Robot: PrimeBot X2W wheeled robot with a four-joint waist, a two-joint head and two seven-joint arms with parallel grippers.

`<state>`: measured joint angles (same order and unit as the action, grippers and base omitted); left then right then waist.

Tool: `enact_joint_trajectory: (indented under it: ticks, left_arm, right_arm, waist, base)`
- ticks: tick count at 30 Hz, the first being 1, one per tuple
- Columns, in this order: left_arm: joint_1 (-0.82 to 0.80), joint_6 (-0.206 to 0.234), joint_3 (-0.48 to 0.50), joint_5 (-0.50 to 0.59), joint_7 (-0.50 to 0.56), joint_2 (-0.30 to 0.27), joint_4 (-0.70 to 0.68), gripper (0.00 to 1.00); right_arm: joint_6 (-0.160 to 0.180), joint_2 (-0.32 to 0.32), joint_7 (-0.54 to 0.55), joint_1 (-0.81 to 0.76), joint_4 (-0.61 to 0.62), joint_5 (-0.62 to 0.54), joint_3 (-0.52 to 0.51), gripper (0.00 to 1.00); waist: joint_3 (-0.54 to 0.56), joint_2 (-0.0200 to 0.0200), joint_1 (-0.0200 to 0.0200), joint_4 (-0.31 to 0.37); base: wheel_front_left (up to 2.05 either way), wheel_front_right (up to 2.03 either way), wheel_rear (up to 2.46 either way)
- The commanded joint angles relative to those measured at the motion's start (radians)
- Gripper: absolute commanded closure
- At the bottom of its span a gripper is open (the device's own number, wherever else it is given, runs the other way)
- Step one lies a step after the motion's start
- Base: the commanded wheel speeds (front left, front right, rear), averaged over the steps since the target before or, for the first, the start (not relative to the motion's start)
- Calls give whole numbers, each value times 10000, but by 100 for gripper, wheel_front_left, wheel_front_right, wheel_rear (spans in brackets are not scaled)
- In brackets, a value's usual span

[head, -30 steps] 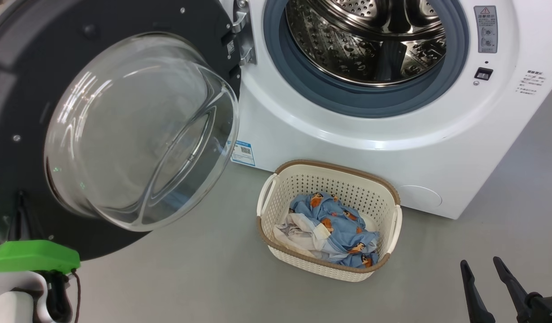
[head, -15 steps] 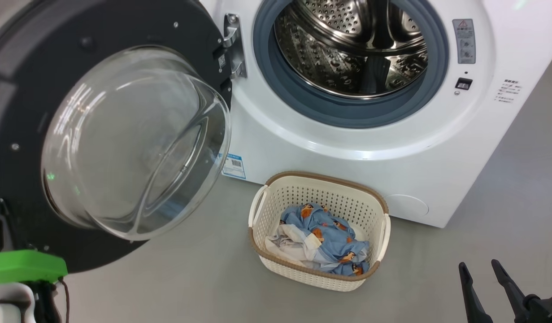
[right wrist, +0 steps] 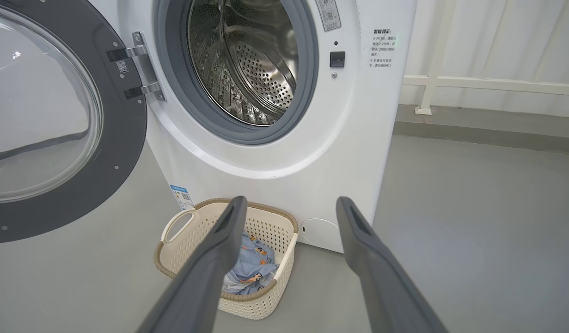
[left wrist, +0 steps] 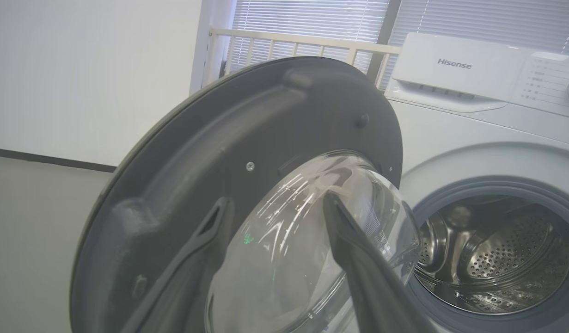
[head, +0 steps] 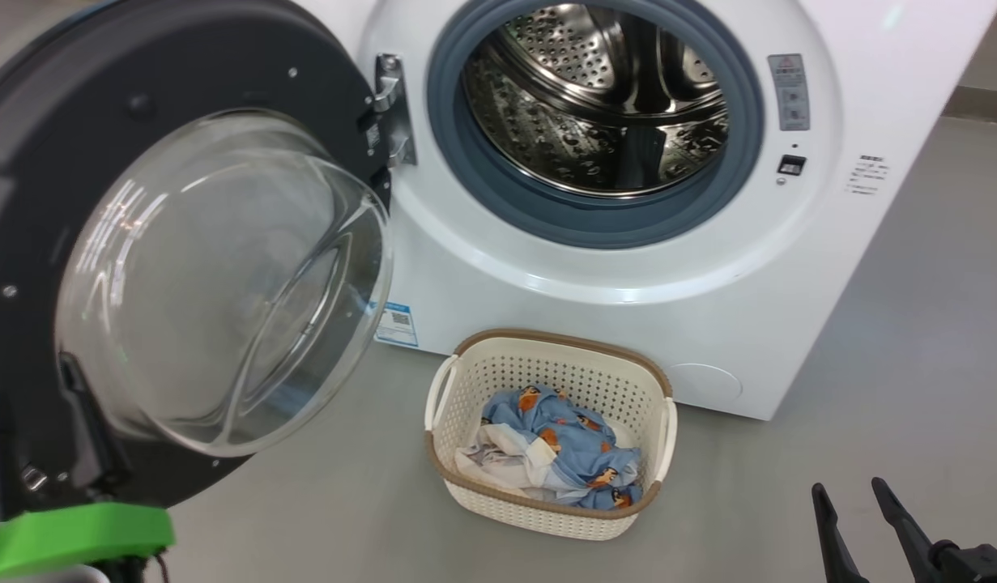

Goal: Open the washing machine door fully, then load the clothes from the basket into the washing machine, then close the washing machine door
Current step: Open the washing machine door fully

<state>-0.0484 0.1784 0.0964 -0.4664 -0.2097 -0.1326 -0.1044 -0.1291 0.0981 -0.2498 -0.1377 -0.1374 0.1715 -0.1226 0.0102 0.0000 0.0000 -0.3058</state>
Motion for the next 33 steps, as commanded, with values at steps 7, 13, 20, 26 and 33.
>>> enact_joint_trajectory:
  ticks: [7, 13, 20, 26, 33]
  left_arm:
    - [663, -503, -550, 290, 107, -139, -1235, 0]
    - [1443, -708, -660, 279, -75, -135, -1090, 0]
    - [2257, -1008, -536, 304, -312, -285, -480, 0]
    - [2505, -1228, -619, 527, -457, -203, 55, 0]
    - [2681, -1501, -671, 748, -507, -108, 662, 0]
  right_arm:
    - [-16, 91, -120, 178, 455, 60, 413, 0]
    - [-16, 109, -120, 207, 568, 36, 550, 0]
    - [-16, 156, -120, 301, 708, -126, 559, 0]
    - [-16, 101, -120, 307, 748, -239, 379, 0]
    - [-16, 60, -120, 368, 781, -259, 348, 0]
  waist:
    - [141, 0, 0, 1010]
    - [173, 0, 0, 1874]
    - [145, 0, 0, 2737]
    - [134, 0, 0, 3082]
    - [107, 0, 0, 3169]
  base:
    - [0, 0, 0]
    - [0, 0, 0]
    - [0, 0, 0]
    - [0, 0, 0]
    - [0, 0, 0]
